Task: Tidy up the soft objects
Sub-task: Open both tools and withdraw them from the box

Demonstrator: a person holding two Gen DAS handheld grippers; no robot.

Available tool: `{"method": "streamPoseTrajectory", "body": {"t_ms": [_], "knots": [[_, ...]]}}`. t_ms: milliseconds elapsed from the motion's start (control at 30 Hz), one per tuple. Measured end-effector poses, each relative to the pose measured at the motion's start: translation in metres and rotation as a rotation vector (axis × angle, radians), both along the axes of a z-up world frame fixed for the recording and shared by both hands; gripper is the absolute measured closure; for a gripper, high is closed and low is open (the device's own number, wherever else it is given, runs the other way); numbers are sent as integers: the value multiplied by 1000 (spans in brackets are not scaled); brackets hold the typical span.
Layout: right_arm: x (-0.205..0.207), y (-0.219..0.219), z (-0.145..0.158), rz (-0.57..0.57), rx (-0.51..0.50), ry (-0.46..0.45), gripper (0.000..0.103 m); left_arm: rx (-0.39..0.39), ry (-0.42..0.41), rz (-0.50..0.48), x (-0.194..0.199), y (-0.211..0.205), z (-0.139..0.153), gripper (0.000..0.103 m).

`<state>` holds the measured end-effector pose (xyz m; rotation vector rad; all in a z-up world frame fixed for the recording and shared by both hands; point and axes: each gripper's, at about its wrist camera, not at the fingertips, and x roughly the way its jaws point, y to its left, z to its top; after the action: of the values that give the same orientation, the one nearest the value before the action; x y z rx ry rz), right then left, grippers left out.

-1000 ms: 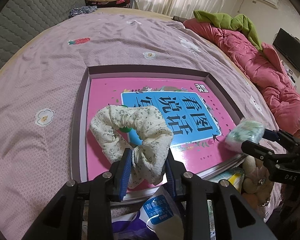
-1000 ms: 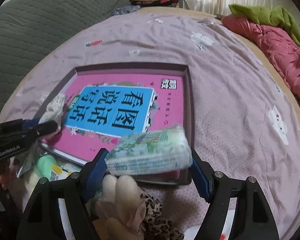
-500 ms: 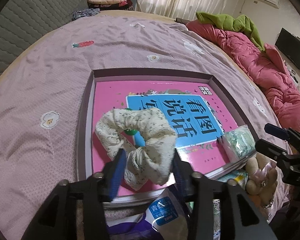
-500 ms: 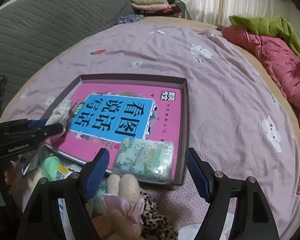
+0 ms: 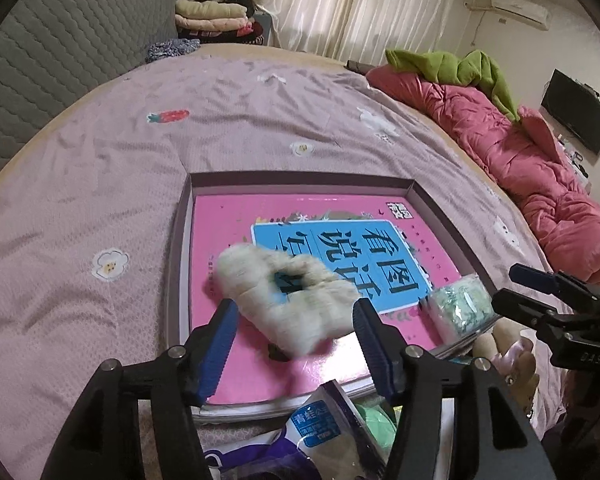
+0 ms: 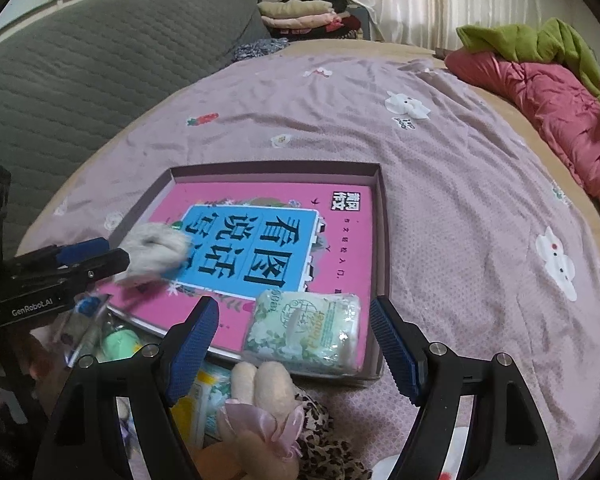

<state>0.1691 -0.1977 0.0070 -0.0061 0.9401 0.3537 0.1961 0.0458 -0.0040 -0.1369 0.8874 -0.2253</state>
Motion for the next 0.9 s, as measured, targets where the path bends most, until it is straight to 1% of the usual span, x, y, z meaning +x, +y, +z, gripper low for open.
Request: {"method": "streamPoseTrajectory", "body": {"t_ms": [133, 267, 333, 533, 700, 767, 833, 900], "knots": [[-1, -1, 3, 1, 38, -8, 24, -18, -22, 22, -2, 7, 5, 44], [-3, -4, 11, 0, 98, -25, 24, -29, -53, 49, -6, 17, 14, 44], [-5, -5, 14, -7, 106, -40, 24, -37, -73, 66, -9, 23, 18, 44], [-9, -5, 24, -47, 57, -118, 24, -68, -109, 108, -13, 38, 26, 43], [-14, -8, 37, -61, 80, -188, 24, -82, -117, 125, -14, 45, 28, 43], [-17, -10, 42, -67, 73, -217, 24, -77, -115, 122, -14, 45, 27, 43], [-20, -10, 45, -86, 36, -241, 24, -69, -114, 119, -16, 46, 27, 43], [-25, -12, 48, -102, 26, -260, 24, -47, -122, 119, -18, 44, 28, 43]]}}
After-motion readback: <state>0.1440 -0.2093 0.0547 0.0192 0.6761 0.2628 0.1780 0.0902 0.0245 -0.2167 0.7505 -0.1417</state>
